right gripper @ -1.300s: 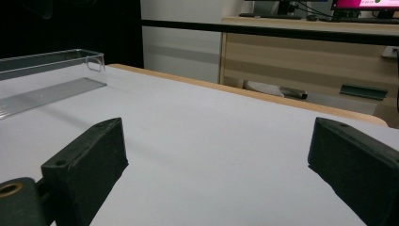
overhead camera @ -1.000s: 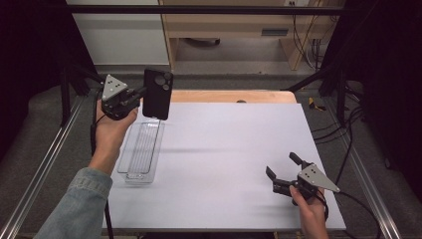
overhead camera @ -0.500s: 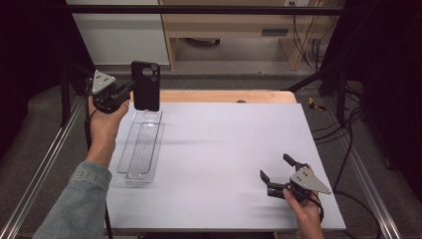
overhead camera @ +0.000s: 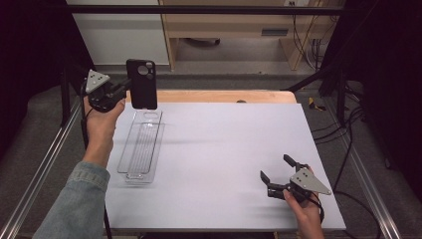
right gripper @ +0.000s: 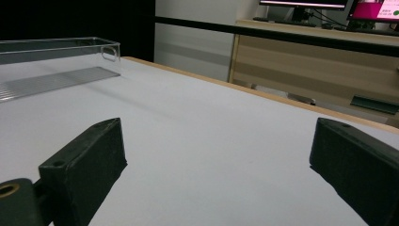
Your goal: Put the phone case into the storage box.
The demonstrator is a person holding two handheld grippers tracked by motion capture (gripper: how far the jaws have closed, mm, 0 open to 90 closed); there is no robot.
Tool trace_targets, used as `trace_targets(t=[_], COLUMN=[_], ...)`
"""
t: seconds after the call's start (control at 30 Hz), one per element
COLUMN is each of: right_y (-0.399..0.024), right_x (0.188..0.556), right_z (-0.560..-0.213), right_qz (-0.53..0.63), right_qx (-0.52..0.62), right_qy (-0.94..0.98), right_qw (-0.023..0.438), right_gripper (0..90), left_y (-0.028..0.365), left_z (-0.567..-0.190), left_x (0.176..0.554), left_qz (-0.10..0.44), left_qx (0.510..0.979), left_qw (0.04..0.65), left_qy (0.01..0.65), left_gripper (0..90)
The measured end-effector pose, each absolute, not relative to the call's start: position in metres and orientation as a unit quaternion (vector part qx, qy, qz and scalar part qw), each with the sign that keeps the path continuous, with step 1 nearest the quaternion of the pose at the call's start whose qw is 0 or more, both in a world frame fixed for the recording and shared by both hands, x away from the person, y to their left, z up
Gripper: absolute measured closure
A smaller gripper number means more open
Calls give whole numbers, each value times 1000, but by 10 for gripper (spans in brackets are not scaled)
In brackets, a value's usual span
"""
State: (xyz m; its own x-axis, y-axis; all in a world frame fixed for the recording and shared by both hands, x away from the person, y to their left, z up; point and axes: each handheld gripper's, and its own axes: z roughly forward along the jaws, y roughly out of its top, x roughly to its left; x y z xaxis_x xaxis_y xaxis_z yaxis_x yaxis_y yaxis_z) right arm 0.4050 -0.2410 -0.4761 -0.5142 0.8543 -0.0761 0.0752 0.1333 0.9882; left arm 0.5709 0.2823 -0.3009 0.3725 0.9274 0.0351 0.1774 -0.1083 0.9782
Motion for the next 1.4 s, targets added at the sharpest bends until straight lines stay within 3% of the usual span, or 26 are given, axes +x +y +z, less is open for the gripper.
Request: trace_targets(t=[1.4], right_y=[-236], right_x=[403], right_z=[-475], right_qz=[562], right_qx=[341], right_qy=[669], right_qw=[347], right_gripper=[41], left_y=[282], left_z=[-318], left_x=[600], left_qz=[353], left_qx=[653], left_qw=[513], left_qy=[432], left_gripper=[862])
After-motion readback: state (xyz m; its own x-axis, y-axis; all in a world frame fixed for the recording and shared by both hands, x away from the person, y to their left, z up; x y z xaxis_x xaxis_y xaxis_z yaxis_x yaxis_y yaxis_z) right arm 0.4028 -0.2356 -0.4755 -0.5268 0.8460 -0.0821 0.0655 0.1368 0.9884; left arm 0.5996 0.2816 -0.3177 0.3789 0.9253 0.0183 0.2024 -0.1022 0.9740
